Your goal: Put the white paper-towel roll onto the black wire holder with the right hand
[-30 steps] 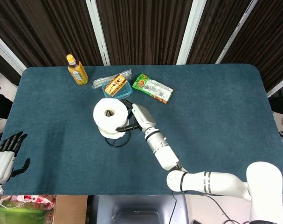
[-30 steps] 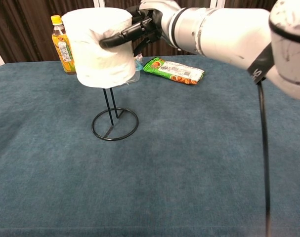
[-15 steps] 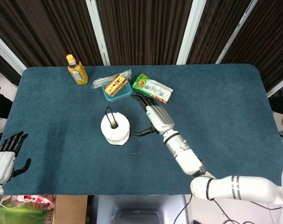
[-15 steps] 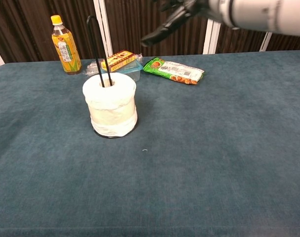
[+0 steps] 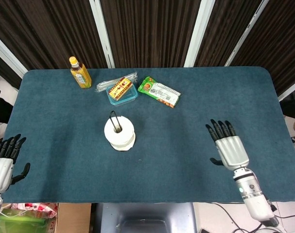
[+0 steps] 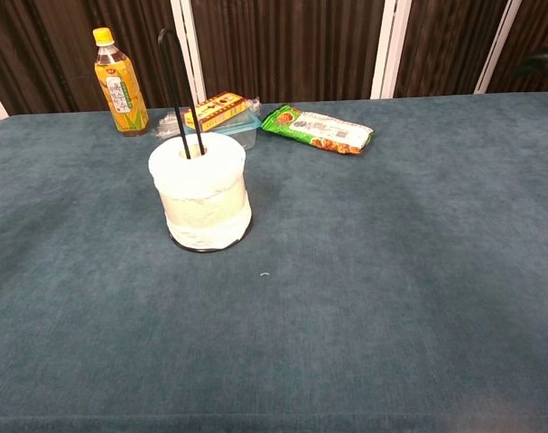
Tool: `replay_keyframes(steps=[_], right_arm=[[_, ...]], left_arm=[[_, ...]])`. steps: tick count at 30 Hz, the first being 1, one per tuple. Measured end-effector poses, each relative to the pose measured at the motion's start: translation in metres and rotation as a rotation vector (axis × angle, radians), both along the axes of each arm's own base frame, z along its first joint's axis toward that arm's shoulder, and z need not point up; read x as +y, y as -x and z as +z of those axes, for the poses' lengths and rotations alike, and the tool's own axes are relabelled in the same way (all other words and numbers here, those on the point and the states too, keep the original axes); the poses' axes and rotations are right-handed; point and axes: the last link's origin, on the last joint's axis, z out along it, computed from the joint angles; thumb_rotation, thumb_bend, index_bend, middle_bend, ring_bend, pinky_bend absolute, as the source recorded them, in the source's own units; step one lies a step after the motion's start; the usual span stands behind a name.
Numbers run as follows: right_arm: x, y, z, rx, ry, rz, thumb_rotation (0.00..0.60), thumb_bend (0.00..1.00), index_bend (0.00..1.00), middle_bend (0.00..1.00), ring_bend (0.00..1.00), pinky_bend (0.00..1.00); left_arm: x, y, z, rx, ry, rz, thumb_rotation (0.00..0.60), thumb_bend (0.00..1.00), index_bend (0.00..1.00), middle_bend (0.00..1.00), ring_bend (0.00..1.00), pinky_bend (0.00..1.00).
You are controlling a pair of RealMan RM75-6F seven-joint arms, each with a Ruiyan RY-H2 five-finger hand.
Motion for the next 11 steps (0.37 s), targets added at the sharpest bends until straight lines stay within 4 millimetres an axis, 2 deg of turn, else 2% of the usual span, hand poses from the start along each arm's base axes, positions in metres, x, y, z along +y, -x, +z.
replay_keyframes(steps=[6,9,11], right_arm=[[0.039,0.055,0.016,-0.081,0.142,-0.076,0.6,0.07,0.0,0.0,0.0,0.0],[0.059,0.074,0.022,-0.132,0.182,-0.084,0.6,0.07,0.0,0.0,0.0,0.0],[0.065,0.077,0.022,-0.146,0.181,-0.072,0.6,0.07,0.0,0.0,0.0,0.0]], left_arm=[[-0.003,-0.001,-0.002,0.018,0.003,-0.012,0.6,0.43,0.0,0.0,0.0,0.08],[-0.003,-0.001,-0.002,0.02,0.005,-0.006,0.6,0.43,0.0,0.0,0.0,0.08],[-0.003,-0.002,-0.003,0.023,0.007,-0.009,0.6,0.43,0.0,0.0,0.0,0.08]])
